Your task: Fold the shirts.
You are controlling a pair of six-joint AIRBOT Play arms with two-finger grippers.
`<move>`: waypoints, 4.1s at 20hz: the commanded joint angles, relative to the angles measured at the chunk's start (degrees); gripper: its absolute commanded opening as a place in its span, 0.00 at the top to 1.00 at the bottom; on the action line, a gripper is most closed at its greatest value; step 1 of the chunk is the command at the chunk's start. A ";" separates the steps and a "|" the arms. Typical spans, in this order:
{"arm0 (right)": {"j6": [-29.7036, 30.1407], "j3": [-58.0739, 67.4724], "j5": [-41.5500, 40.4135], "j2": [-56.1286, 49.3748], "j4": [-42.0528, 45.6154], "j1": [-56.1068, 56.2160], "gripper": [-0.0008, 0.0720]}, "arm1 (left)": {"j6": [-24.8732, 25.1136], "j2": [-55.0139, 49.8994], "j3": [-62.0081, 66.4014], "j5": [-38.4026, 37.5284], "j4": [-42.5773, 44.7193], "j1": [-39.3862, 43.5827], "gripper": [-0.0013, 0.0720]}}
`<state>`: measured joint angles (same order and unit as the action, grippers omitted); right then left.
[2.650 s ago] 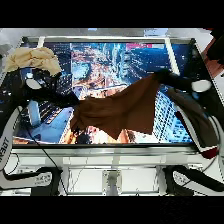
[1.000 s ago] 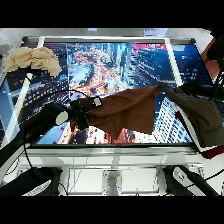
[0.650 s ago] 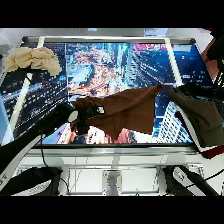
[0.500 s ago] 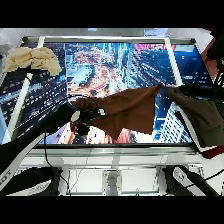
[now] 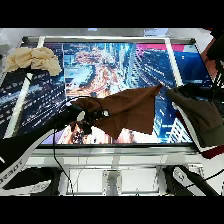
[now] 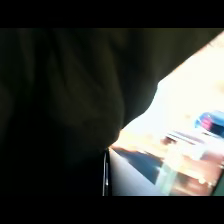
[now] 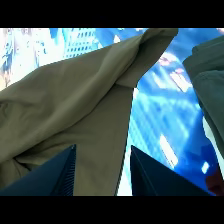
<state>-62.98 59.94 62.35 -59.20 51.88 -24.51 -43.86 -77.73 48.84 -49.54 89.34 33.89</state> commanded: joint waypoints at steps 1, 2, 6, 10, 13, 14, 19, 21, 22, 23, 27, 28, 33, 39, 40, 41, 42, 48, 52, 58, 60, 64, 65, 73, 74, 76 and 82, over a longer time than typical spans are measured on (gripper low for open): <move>-0.02 -0.02 0.59 0.02 0.00 -0.02 0.46 | -0.72 -0.72 1.11 3.23 2.08 0.07 0.97; -0.02 -0.02 0.72 0.02 0.00 -0.02 0.46 | -3.26 -0.70 2.82 1.44 4.07 0.13 0.97; -0.02 -0.02 1.40 0.02 0.02 -0.02 0.46 | -14.78 0.31 15.76 -5.66 18.18 -0.02 0.97; 0.00 -0.02 1.42 0.02 0.07 -0.02 0.46 | -22.93 2.34 31.30 -6.86 26.73 -1.86 0.97; -0.02 -0.02 1.42 0.02 0.11 -0.02 0.46 | -33.92 2.32 36.76 -3.26 28.87 -8.24 0.97; -0.02 -0.02 1.36 0.00 0.09 -0.02 0.46 | -38.80 2.12 36.72 -0.81 28.65 -11.58 0.97; -0.22 -1.42 -0.83 -0.15 -1.57 0.13 0.46 | -56.24 -4.72 36.72 1.62 21.44 -29.90 0.97; -0.20 -3.93 -3.15 -0.15 -3.06 1.22 0.46 | -56.68 -7.28 36.74 2.51 12.90 -33.70 0.44; -0.20 -5.20 -4.22 -0.15 -2.97 2.21 0.46 | -56.78 -7.91 36.74 3.02 8.66 -34.75 0.02; -0.20 -6.62 -5.14 -0.15 -2.95 3.37 0.46 | -56.46 -7.98 36.74 3.15 5.66 -35.32 0.02; -0.22 -11.65 -4.72 -0.15 -2.51 6.45 0.46 | -51.69 -5.84 36.74 -6.38 -3.56 -34.93 0.03; -0.22 -12.52 -4.42 -0.15 -2.58 6.88 0.46 | -47.08 -5.73 36.68 -12.00 -9.84 -34.40 0.04; -0.24 -14.29 -5.81 -0.13 -2.93 7.08 0.46 | -32.72 -6.03 25.55 -15.45 -17.29 -23.85 0.30; -0.22 -14.29 -5.95 -0.13 -3.02 7.08 0.46 | -44.28 -12.35 20.20 -9.64 1.14 -11.72 0.29; -0.20 -14.29 -5.60 -0.13 -2.99 7.08 0.46 | -48.35 -13.40 20.22 -7.69 2.93 -11.34 0.29; -0.20 -14.29 -5.35 -0.13 -2.97 7.08 0.46 | -51.58 -14.10 20.22 -6.03 3.50 -11.37 0.29; -0.17 -14.29 -5.22 -0.13 -2.97 7.08 0.46 | -54.21 -14.67 20.22 -4.44 4.17 -11.41 0.29; 0.00 -14.29 -5.25 -0.13 -2.51 7.08 0.46 | -60.17 -15.04 20.52 -4.31 11.26 -11.41 0.84; -0.26 -14.64 -2.60 -0.13 -2.64 7.10 0.46 | -60.04 -14.62 23.32 -6.58 11.63 -11.39 0.97; -10.88 -32.96 7.41 0.26 -12.76 7.10 0.48 | -58.12 -11.34 31.45 -12.66 17.25 -11.41 0.97; -10.97 -39.60 6.36 0.48 -19.58 7.10 0.49 | -58.14 -11.17 32.04 -13.53 17.05 -11.39 0.97; -11.43 -47.82 -4.28 0.48 -29.35 7.10 0.49 | -58.14 -11.19 32.02 -13.92 15.47 -11.37 0.97; -12.55 -48.74 -6.49 0.48 -30.71 7.10 0.49 | -58.14 -11.19 32.02 -14.10 15.47 -11.37 0.97; -13.73 -49.57 -15.89 0.37 -35.12 7.10 0.64 | -58.14 -11.19 32.02 -14.49 15.47 -11.37 0.97; -13.53 -49.57 -15.47 0.37 -35.15 7.13 0.64 | -58.12 -11.19 32.02 -14.47 15.47 -11.39 0.97; -13.55 -49.57 -15.72 0.26 -35.12 7.10 0.64 | -58.14 -11.19 32.02 -14.45 15.47 -11.37 0.97; -13.75 -49.57 -16.02 -1.20 -35.23 7.13 0.65 | -58.14 -11.19 32.02 -14.43 15.47 -11.39 0.97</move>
<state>-76.69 10.41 46.41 -59.44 16.80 -17.43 -102.00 -88.97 80.82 -63.96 104.79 22.50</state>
